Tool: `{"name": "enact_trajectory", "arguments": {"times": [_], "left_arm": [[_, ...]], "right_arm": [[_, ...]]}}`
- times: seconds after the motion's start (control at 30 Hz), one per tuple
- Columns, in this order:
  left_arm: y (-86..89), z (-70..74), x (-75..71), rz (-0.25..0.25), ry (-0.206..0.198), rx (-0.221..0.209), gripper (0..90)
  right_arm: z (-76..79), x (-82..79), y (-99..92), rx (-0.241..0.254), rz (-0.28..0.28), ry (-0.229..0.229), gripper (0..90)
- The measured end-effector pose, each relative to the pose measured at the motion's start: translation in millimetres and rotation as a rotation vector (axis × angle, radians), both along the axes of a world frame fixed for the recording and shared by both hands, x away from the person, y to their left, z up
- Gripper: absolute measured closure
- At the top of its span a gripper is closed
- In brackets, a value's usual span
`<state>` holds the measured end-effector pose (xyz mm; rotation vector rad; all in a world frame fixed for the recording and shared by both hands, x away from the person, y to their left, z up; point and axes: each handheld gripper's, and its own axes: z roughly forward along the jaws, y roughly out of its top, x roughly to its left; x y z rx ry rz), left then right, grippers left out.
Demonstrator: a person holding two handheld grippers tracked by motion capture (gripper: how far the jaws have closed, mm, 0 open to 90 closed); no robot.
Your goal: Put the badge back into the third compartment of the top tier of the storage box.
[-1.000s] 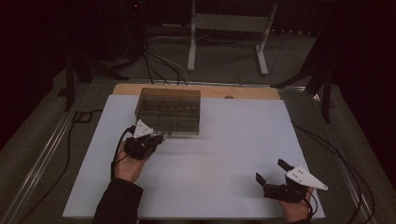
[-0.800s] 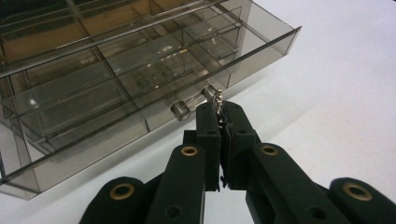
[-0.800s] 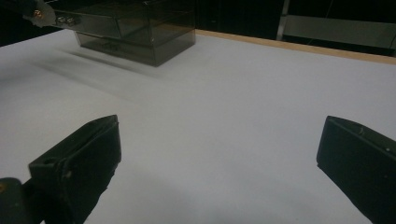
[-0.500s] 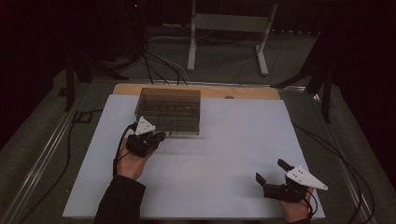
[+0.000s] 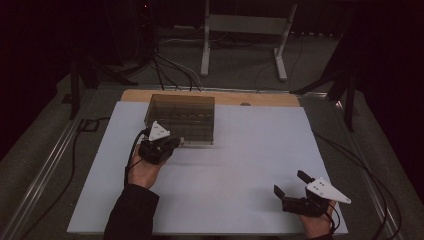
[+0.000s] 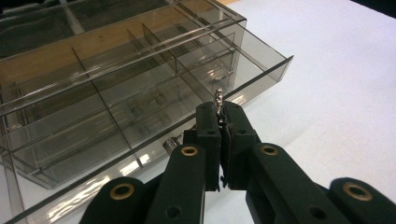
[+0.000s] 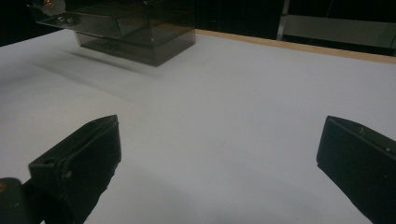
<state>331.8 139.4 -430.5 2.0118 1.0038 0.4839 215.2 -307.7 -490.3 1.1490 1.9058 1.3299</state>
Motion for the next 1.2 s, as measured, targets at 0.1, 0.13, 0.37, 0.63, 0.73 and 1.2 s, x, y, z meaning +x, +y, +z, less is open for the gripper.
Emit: {"name": "enact_trajectory", "arguments": {"times": [0.1,0.13,0.37,0.63,0.73,1.2], "left_arm": [[-0.5,0.6,1.3,0.0,-0.003,0.001,88.3],[-0.7,0.6,1.7,0.002,-0.004,-0.002,88.3],[-0.4,0.7,4.4,0.008,-0.006,-0.006,88.3],[-3.0,2.4,8.5,0.011,-0.019,-0.006,88.3],[-4.2,2.4,9.5,0.015,-0.022,-0.005,88.3],[-7.3,3.5,14.5,0.022,-0.035,-0.005,88.2]], "right_arm": [[0.0,0.0,0.1,-0.001,0.0,-0.001,0.0],[0.0,0.0,0.0,0.0,0.0,0.0,0.0],[0.0,0.0,-0.1,-0.001,-0.001,0.0,0.0],[0.1,0.0,-0.3,-0.001,-0.001,-0.001,0.0],[0.0,0.0,-0.3,-0.001,-0.001,-0.001,0.0],[0.0,0.0,-0.2,-0.001,-0.001,0.0,0.0]]}}
